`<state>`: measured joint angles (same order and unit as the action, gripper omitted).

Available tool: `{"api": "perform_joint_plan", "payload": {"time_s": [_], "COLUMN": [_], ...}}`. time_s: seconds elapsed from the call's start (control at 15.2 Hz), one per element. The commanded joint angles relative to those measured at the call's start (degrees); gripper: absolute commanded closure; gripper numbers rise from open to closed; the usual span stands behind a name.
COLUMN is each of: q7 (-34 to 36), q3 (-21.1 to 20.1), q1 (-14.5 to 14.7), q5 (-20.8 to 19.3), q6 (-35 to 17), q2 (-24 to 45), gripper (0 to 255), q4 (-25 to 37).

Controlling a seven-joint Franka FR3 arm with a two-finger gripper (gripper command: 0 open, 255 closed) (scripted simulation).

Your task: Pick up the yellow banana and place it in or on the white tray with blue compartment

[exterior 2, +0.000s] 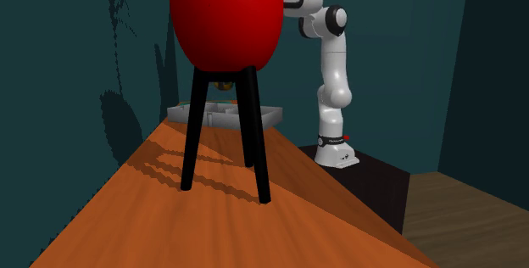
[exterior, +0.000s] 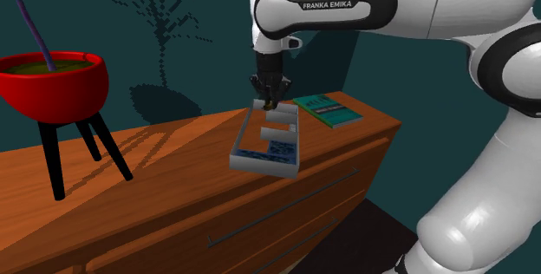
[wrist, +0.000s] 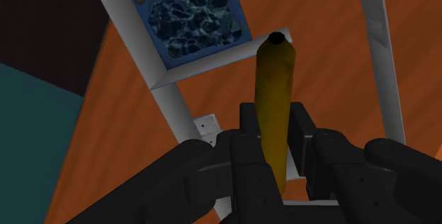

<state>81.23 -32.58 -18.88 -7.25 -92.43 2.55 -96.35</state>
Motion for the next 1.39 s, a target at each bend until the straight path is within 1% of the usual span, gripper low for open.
{"api": "perform_joint_plan", "payload": {"time_s": [0.0,0.66,1.19,1.25,1.32], "q7": [-0.89,-0.06,0.0,0.0,-0.01], "q3": [0.43,0.5,0.5,0.5,0.51], "q1": [-0.54,-0.6,-0.6,-0.6,-0.6], "q5": [0.46,0.15,0.11,0.11,0.1], "q6": [-1.53,-9.11,-9.46,-9.46,-9.46], "q2": [-0.99,-0.66,-0.61,-0.61,-0.59], "gripper": [255,255,255,0,0], "q4": [-2.23,-9.59,-9.9,-9.89,-9.87]}}
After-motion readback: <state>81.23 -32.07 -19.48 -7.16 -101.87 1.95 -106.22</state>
